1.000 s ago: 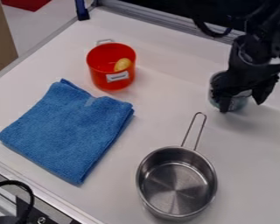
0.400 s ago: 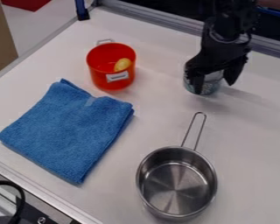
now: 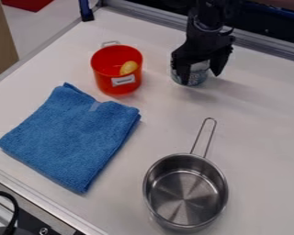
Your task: Move the can near the red device
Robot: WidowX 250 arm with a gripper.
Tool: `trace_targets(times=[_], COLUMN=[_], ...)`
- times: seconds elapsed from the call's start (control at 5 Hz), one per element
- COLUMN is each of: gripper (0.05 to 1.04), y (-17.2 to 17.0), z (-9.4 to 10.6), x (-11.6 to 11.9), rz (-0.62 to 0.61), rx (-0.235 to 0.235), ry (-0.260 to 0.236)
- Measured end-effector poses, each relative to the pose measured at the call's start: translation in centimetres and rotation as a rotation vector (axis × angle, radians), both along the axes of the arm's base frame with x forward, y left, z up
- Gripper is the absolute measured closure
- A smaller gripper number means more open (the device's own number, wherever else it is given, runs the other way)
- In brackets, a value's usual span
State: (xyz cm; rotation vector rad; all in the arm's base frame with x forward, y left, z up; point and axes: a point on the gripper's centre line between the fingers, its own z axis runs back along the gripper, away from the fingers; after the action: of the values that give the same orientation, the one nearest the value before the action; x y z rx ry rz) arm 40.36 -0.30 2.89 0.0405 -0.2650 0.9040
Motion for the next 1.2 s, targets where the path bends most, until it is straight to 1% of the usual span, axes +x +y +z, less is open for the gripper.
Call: trace_targets(times=[0.2, 0.4, 0.6, 0.8, 1.0, 1.2], gripper=[0.083, 0.083, 0.083, 0.083, 0.083, 0.083], y=[1.9, 3.6, 3.3, 1.6, -1.6, -4.6], z=[0.3, 0.5, 0.4, 0.9, 2.2, 3.1], x=[0.5, 0.5, 0.2, -0.1, -0.3, -0.8], rz=[0.016, 0.044, 0.043, -0.066, -0.193, -0.295], rx=[0.022, 0.028, -0.001, 0.005, -0.01, -0.02], ry=[-0.003, -0.002, 0.02, 0.017, 0.002, -0.003])
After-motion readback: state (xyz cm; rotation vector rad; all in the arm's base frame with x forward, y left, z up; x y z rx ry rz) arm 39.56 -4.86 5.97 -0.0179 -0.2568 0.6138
